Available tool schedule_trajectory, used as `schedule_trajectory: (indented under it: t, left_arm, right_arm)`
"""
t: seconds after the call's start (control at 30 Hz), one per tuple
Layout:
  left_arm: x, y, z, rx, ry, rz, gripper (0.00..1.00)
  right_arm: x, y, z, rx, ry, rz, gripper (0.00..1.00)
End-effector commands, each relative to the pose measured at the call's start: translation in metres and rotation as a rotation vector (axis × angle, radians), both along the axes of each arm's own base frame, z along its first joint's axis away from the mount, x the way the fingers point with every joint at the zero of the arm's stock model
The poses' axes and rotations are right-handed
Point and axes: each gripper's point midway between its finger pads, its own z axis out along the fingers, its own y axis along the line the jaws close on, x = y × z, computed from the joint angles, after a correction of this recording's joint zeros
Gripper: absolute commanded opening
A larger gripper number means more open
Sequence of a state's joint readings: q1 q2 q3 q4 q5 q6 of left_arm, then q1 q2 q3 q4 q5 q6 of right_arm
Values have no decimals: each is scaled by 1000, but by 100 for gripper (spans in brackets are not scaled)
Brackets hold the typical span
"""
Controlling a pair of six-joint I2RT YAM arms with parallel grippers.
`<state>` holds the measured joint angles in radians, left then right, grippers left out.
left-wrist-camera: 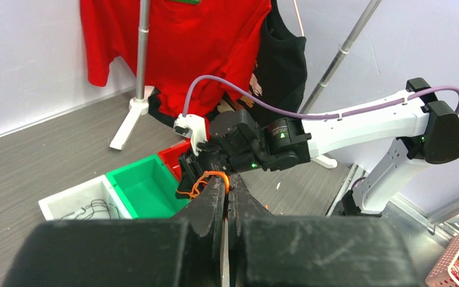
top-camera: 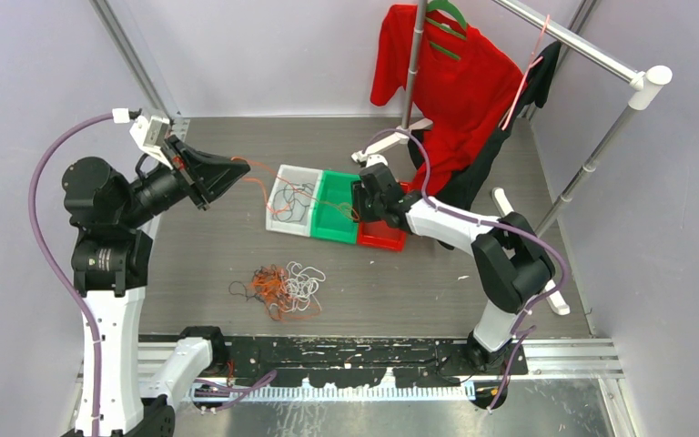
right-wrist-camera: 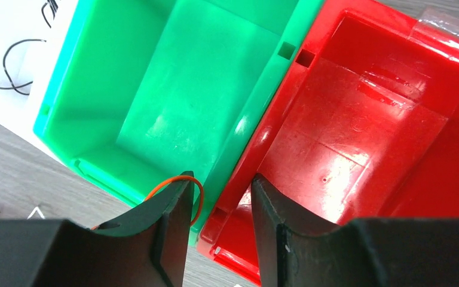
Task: Untangle the cables
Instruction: Adjust the bin at the center of the board.
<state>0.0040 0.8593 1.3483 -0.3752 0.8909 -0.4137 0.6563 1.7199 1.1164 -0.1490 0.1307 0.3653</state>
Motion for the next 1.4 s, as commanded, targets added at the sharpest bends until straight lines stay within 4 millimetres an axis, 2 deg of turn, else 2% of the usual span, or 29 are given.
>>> schedule_trajectory:
  t: [0.0,0.1,0.17,0.33,0.5,0.67,0.87,0.9,1.07,1.2,1.37]
  left_arm:
    - [-12,1,24,14,-112,10,0]
    - [-10,1,23,14,-110,10,0]
    - [-6,2,21,13,-108,13,0]
    - [22,4,14,13,-88,35,0]
    - [61,0,8,7,-48,32,0]
    - [83,-5,1,52,-38,47,0]
    - [104,7,-8,139,-50,167,0]
    - [111,6,-12,159,-52,180,0]
    - [122,-4,-19,174,-31,153,0]
    - [124,-13,-11,160,-33,123,0]
    - [120,-21,15,124,-63,95,0]
  right_arm:
    - [-21,24,-8,59,60,153,43]
    - [-27,30,-6,60,83,171,45]
    - [-26,36,1,85,88,161,52]
    - [-16,50,42,200,19,114,72]
    - [-5,67,80,345,-34,93,77]
    - [-11,79,105,445,-15,149,79]
    - [-20,54,127,421,-62,152,82]
    - [-19,42,133,418,-89,120,82]
    - [-17,25,130,369,-110,60,80]
    - [-15,16,130,369,-126,22,77]
    - [-13,7,133,374,-148,-11,74]
